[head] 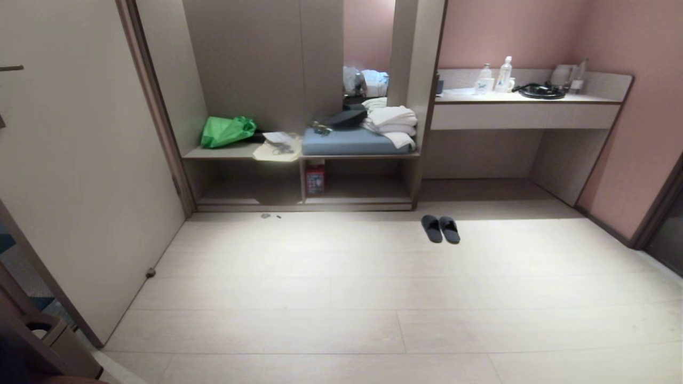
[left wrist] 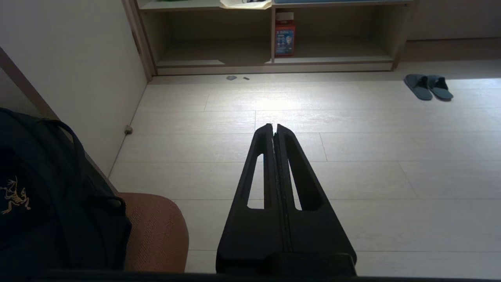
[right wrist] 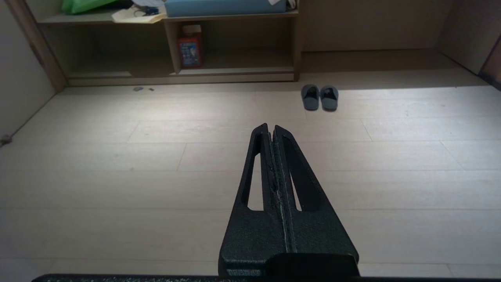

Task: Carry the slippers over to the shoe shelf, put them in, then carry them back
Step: Pick up the slippers on the floor

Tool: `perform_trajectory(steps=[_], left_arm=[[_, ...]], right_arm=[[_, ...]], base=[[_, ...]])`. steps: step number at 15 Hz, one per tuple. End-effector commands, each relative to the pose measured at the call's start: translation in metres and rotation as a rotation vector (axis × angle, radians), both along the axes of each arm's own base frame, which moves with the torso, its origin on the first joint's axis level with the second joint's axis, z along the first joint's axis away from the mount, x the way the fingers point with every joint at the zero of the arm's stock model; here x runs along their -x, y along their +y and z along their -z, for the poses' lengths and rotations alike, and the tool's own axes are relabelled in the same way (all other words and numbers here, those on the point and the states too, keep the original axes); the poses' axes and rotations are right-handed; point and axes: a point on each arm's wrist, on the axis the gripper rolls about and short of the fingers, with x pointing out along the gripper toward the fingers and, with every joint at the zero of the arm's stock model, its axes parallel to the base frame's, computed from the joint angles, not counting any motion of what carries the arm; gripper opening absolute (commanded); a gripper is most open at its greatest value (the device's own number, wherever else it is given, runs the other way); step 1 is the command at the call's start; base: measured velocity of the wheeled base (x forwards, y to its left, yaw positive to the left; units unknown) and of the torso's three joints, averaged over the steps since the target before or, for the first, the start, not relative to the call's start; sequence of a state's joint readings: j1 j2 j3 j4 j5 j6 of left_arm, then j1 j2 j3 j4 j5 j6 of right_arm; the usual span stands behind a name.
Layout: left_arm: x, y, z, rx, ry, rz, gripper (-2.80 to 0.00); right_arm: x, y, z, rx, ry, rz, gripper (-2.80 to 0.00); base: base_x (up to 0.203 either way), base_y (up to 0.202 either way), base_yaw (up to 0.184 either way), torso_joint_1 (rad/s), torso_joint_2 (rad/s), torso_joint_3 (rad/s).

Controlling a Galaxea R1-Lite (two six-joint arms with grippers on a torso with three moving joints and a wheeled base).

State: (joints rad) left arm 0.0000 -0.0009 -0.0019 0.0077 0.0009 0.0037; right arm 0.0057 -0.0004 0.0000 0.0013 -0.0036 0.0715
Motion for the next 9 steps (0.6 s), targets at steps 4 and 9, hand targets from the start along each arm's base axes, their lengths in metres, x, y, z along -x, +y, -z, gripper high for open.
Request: perform_trajectory(steps=[4,9], left_arm=[[0.0,0.0,-0.0002,0.001,0.001,-0.001,-2.8],[0.0,0.0,-0.0002,0.001,0.001,-0.001,-2.8]], right_arm=[[0.0,-0.0001,0.0,0.002,0.001,0.002,-2.8],[0.0,-0.0001,0.0,0.004,0.0,0.002,-2.8]], base=[[0.173,0.0,0.001,0.002,0.0,-0.001],[0.192,0.0,-0.003,0.0,0.0,0.001]])
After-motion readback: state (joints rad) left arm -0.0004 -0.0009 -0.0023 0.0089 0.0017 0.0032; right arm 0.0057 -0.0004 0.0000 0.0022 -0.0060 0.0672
